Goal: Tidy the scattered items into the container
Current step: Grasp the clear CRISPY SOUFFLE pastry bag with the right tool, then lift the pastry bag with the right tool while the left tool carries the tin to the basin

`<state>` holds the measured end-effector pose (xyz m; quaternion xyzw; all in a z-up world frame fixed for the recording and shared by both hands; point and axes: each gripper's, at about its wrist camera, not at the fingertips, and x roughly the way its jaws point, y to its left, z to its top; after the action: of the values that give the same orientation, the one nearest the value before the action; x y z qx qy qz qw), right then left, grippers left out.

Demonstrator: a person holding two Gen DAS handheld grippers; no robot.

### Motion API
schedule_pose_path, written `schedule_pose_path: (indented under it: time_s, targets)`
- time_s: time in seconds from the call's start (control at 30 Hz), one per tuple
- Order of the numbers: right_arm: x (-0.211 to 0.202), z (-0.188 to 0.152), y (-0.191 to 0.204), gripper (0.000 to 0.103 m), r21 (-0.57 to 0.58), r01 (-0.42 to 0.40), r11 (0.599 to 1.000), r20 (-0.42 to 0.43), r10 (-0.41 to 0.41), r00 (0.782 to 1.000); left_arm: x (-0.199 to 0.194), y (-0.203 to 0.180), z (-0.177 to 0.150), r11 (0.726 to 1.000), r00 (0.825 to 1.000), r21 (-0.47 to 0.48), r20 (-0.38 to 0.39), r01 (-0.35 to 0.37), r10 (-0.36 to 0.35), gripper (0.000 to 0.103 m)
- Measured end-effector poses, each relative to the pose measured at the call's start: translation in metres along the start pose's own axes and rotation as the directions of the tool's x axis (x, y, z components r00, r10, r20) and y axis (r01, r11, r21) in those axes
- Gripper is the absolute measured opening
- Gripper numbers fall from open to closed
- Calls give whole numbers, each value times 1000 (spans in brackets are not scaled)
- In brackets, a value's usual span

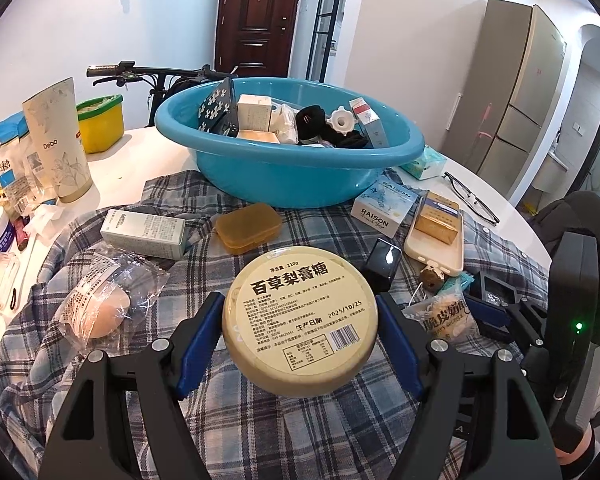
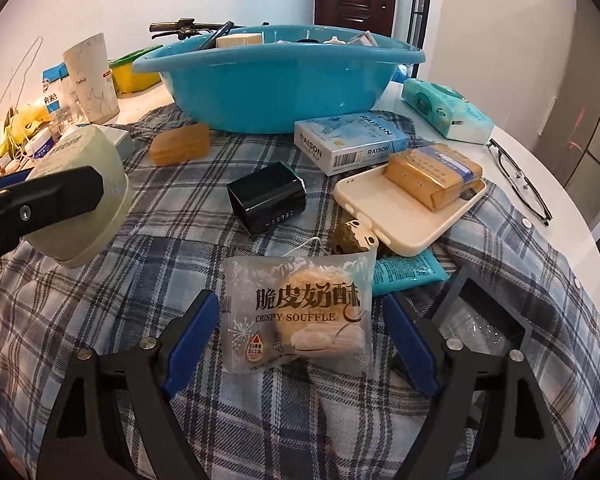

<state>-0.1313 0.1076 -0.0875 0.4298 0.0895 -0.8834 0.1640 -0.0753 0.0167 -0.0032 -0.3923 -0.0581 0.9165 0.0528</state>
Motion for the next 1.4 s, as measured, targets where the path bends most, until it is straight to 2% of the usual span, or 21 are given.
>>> schedule_pose_path:
  time_s: [0.1,0.63,0.97,1.17,1.4]
  targets:
    - [0,1,-1,47,10,18,1000,-11,-18,1000,0,0,0,1000,1000,-1,0,0,0,77]
    - [-39,17,3,46,27,18,999,95,-20,995,-21,3,6,1000,999,0,46,-1,1,77]
    - [-66,39,5,47,29,26,999,186,-31,982,-44,3,23,1000,993,14,119,-20,19,77]
    - [-87,63,7,47,29,29,999,264,-36,964,-66,0,51,999,978,40,209,-32,23,77]
    - [-115,97,10,47,26,32,999,374,-39,926,-90,-7,84,997,949,64,316,-39,17,77]
